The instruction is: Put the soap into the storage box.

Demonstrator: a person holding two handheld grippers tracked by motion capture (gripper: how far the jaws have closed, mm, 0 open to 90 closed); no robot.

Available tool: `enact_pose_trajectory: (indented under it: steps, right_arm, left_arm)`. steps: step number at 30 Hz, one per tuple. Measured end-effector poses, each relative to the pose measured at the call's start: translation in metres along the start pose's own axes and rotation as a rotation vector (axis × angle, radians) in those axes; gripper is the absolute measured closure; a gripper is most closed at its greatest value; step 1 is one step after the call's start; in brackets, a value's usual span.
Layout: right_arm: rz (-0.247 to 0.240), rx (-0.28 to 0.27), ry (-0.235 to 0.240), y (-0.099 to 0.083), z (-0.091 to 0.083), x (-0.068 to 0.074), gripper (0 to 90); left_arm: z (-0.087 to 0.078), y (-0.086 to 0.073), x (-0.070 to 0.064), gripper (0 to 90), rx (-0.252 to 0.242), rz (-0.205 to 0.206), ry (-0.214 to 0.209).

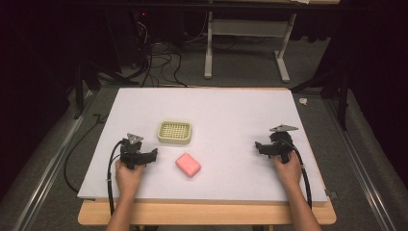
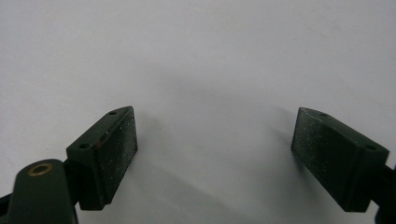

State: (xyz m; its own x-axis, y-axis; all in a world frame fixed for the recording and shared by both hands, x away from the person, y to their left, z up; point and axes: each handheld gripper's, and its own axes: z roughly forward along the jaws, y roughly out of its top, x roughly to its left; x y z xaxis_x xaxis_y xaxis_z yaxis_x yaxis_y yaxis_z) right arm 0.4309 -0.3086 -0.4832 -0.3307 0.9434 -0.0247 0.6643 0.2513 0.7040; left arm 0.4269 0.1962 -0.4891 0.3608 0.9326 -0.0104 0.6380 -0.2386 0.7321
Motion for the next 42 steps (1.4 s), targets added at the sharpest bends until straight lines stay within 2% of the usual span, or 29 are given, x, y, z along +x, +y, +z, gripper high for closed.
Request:
enact_pose_trajectory:
  steps: [37,38,42]
  right_arm:
    - [0.003,-0.001,0.0,0.0,0.0001,0.0,14.9]
    - [0.003,-0.001,0.0,0.0,0.0001,0.0,14.9]
    - [0.004,-0.001,0.0,0.0,0.0001,0.0,14.8]
  left_arm:
    - [-0.0003,0.0002,0.0001,16.9,0.002,0.0,-0.002]
    - [-0.0007,0.0002,-0.0012,17.6,-0.003,0.016,0.005]
    - [-0.0014,0.0,-0.0028,17.9,-0.009,0.029,0.016]
